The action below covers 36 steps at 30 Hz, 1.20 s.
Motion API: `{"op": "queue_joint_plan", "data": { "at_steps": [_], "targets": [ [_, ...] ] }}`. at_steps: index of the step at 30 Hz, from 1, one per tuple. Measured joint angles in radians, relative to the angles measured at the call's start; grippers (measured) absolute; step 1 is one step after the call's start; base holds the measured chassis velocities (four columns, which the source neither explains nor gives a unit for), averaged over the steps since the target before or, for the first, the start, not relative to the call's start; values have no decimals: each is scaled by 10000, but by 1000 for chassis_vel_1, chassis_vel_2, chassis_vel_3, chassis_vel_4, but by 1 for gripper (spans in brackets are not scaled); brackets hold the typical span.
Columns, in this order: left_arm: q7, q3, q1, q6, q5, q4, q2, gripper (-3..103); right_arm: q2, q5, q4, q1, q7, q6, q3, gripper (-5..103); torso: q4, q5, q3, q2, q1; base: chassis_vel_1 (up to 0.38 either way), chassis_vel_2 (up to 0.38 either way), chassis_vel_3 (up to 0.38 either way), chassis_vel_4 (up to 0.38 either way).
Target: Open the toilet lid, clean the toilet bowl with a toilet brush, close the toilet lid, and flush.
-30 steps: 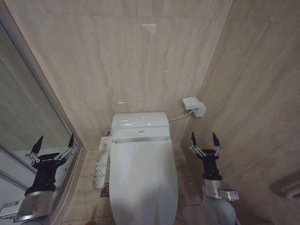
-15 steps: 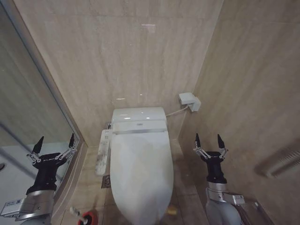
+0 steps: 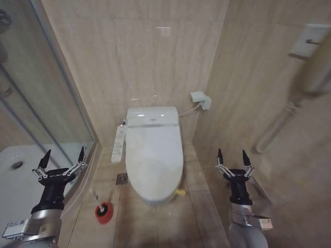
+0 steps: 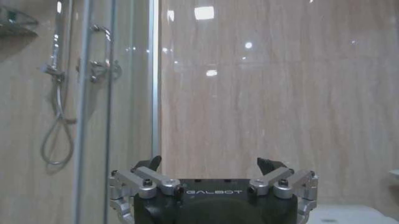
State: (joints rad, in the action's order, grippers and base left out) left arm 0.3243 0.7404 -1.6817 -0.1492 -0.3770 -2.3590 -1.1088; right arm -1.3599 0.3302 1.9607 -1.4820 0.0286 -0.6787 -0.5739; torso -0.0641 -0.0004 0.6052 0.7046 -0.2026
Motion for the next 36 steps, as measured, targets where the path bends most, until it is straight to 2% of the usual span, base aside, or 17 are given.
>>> {"op": "queue_joint_plan", "data": {
  "at_steps": [4, 6, 7, 9, 12, 14, 18, 24, 36],
  "targets": [
    [-3, -51, 68, 0, -7, 77, 44, 100, -34, -24, -2, -13, -3, -6, 3, 100, -1, 11, 3, -1, -2, 372, -381, -366, 376],
    [-3, -96, 128, 1, -12, 153, 73, 100, -54, -21, -9, -17, -12, -39, 18, 100, -1, -9, -1, 2, 1, 363, -368, -360, 363],
    [-3, -113, 167, 1, -14, 197, 88, 100, -72, -10, -23, -9, -11, -58, 47, 100, 4, 8, 1, 0, -1, 375, -350, -357, 352],
    [-3, -129, 204, 0, -16, 230, 104, 100, -96, 2, -46, -17, -13, -64, 74, 100, 1, 15, 2, 0, 0, 370, -350, -332, 346],
    [-3, -162, 254, 1, -20, 285, 111, 100, -132, 5, -58, -17, -18, -90, 88, 100, -1, -7, -2, 3, 4, 273, -303, -279, 313],
    [-3, -194, 289, 2, -21, 329, 117, 100, -167, 5, -95, -8, -29, -99, 99, 100, 4, 12, -1, 2, 6, 240, -161, -231, 221],
    [-4, -208, 329, 2, -24, 381, 134, 100, -198, 2, -128, 15, -39, -112, 100, 100, -6, -1, -1, 3, 4, 39, -50, -114, 67],
    [-4, -218, 402, 0, -34, 469, 175, 100, -282, -15, -135, 38, -52, -121, 183, 100, 2, 4, 6, -4, -12, -63, 50, 75, -50],
    [0, -198, 387, -14, -38, 459, 122, 100, -319, -139, -184, 43, -111, -137, 152, 100, 0, 3, 1, -1, -1, -13, 7, 13, -9]
  ]
}}
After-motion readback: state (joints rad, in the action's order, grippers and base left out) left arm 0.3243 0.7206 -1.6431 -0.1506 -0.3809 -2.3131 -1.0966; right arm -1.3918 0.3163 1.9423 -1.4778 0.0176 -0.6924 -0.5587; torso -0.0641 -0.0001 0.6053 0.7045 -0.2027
